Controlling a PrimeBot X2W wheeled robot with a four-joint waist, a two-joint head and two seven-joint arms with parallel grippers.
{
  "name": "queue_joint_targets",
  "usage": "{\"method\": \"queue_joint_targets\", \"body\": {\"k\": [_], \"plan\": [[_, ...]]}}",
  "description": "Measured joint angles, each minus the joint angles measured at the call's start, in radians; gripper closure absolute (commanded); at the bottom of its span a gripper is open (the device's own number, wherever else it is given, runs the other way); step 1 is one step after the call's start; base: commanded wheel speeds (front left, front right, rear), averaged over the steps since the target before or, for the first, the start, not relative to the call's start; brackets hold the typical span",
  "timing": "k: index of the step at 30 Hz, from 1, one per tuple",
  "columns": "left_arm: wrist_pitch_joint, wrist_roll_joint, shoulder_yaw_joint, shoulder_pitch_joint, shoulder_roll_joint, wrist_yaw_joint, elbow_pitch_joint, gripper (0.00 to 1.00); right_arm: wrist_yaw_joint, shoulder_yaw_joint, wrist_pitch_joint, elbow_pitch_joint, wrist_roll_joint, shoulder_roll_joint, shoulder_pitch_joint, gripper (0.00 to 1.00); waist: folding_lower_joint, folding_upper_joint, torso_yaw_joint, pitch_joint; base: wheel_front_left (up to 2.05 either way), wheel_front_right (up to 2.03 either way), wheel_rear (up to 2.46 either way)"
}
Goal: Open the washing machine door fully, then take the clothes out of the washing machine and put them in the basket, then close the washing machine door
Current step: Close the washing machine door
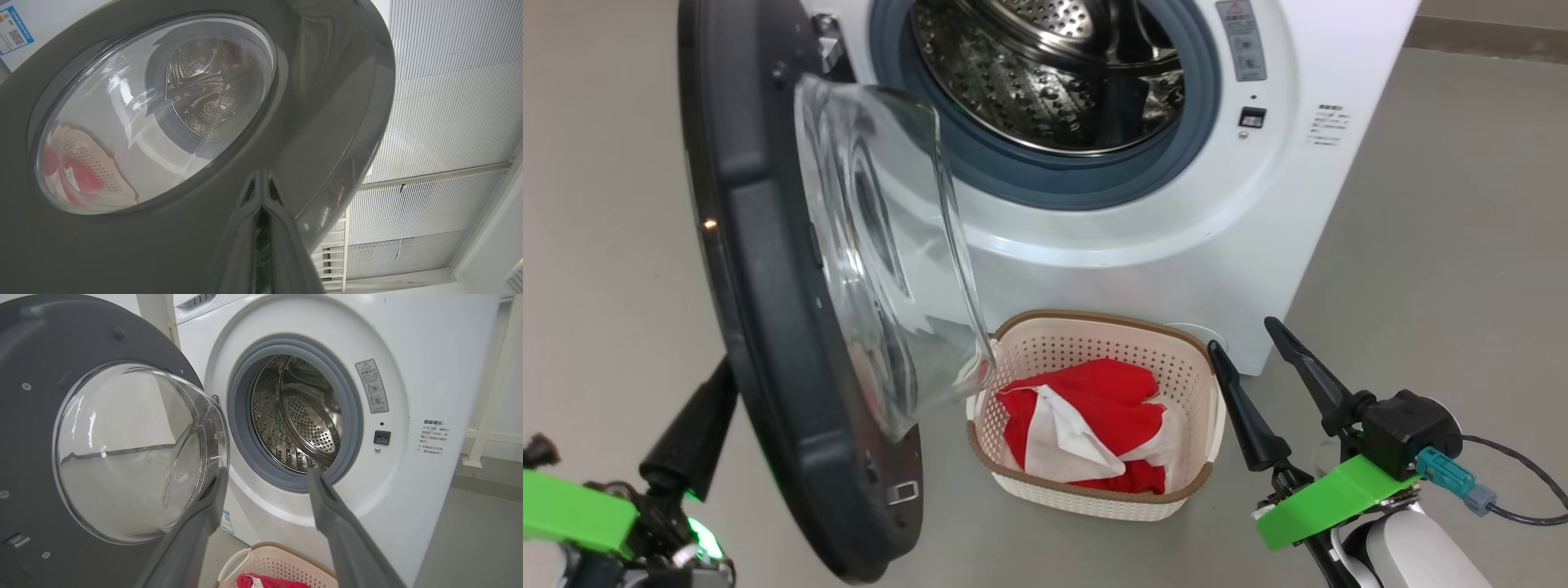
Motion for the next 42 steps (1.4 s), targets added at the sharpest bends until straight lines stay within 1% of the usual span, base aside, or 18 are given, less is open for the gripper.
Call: {"method": "queue_joint_targets", "body": {"k": [5, 13, 14, 17, 19, 24, 25, 26, 27, 28, 30, 32, 34, 36, 38, 40, 42], "plan": [[-0.049, -0.059, -0.032, 0.04, 0.002, 0.0, -0.023, 1.0, 0.0, -0.003, 0.0, 0.002, 0.0, 0.006, 0.005, 0.0, 0.0, 0.0, -0.025, -0.008, 0.0, 0.0, 0.0], [-0.096, -0.096, -0.064, 0.08, 0.003, -0.004, -0.036, 1.0, 0.0, -0.003, 0.0, 0.005, 0.0, 0.012, 0.021, 0.0, 0.0, 0.0, -0.065, -0.017, 0.0, 0.0, 0.0], [-0.1, -0.099, -0.068, 0.084, 0.003, -0.011, -0.037, 1.0, 0.0, -0.003, 0.0, 0.005, 0.0, 0.012, 0.021, 0.0, 0.0, 0.0, -0.07, -0.017, 0.0, 0.0, 0.0], [-0.111, -0.114, -0.081, 0.093, 0.003, -0.012, -0.04, 1.0, 0.0, -0.003, 0.0, 0.005, 0.0, 0.013, 0.021, 0.0, 0.0, 0.0, -0.082, -0.02, 0.0, 0.0, 0.0], [-0.119, -0.122, -0.086, 0.094, 0.003, -0.019, -0.04, 1.0, 0.0, -0.003, 0.0, 0.005, 0.0, 0.013, 0.022, 0.0, 0.0, 0.0, -0.088, -0.022, 0.0, 0.0, 0.0], [-0.148, -0.145, -0.084, 0.095, 0.003, -0.02, -0.04, 1.0, 0.0, -0.001, 0.0, 0.006, 0.0, 0.013, 0.035, 0.0, 0.0, 0.0, -0.098, -0.027, 0.0, 0.0, 0.0], [-0.156, -0.145, -0.079, 0.095, 0.003, -0.023, -0.04, 0.75, 0.0, 0.0, 0.0, 0.007, 0.0, 0.013, 0.037, 0.0, 0.0, 0.0, -0.1, -0.027, 0.0, 0.0, 0.0], [-0.16, -0.144, -0.074, 0.096, 0.003, -0.03, -0.039, 0.55, 0.0, 0.001, 0.0, 0.007, 0.0, 0.013, 0.037, 0.0, 0.0, 0.0, -0.102, -0.027, 0.0, 0.0, 0.0], [-0.165, -0.142, -0.07, 0.097, 0.004, -0.037, -0.039, 0.15, 0.0, 0.001, 0.0, 0.007, 0.0, 0.013, 0.037, 0.0, 0.0, 0.0, -0.103, -0.027, 0.0, 0.0, 0.0], [-0.171, -0.135, -0.066, 0.098, 0.007, -0.046, -0.038, 0.0, 0.0, 0.001, 0.0, 0.007, 0.0, 0.013, 0.037, 0.0, 0.0, 0.0, -0.104, -0.027, 0.0, 0.0, 0.0], [-0.213, -0.095, -0.049, 0.106, 0.014, -0.066, -0.033, 0.0, 0.0, 0.002, 0.0, 0.008, 0.0, 0.013, 0.037, 0.0, 0.0, 0.0, -0.105, -0.027, 0.0, 0.0, 0.0], [-0.277, -0.019, -0.029, 0.109, 0.028, -0.082, -0.02, 0.0, 0.0, 0.005, 0.0, 0.008, 0.0, 0.014, 0.037, 0.0, 0.0, 0.0, -0.106, -0.025, 0.0, 0.0, 0.0], [-0.327, 0.118, -0.052, 0.121, 0.081, -0.131, -0.008, 0.0, 0.0, 0.005, 0.0, 0.009, 0.001, 0.014, 0.037, 0.0, 0.0, 0.0, -0.106, -0.023, 0.0, 0.0, 0.0], [-0.408, 0.268, -0.072, 0.137, 0.12, -0.169, 0.019, 0.0, 0.0, 0.006, 0.0, 0.012, 0.005, 0.014, 0.038, 0.0, 0.0, 0.0, -0.104, -0.022, 0.0, 0.0, 0.0], [-0.496, 0.389, -0.087, 0.146, 0.135, -0.196, 0.055, 0.0, 0.0, 0.01, 0.0, 0.014, 0.01, 0.014, 0.039, 0.0, 0.0, 0.0, -0.102, -0.023, 0.0, 0.0, 0.0], [-0.587, 0.555, -0.121, 0.154, 0.168, -0.208, 0.094, 0.0, 0.0, 0.012, 0.0, 0.014, 0.01, 0.014, 0.04, 0.0, 0.0, 0.0, -0.101, -0.022, 0.0, 0.0, 0.0], [-0.667, 0.688, -0.154, 0.155, 0.194, -0.211, 0.136, 0.0, 0.0, 0.018, 0.0, 0.014, 0.01, 0.014, 0.04, 0.0, 0.0, 0.0, -0.101, -0.02, 0.0, 0.0, 0.0]]}}
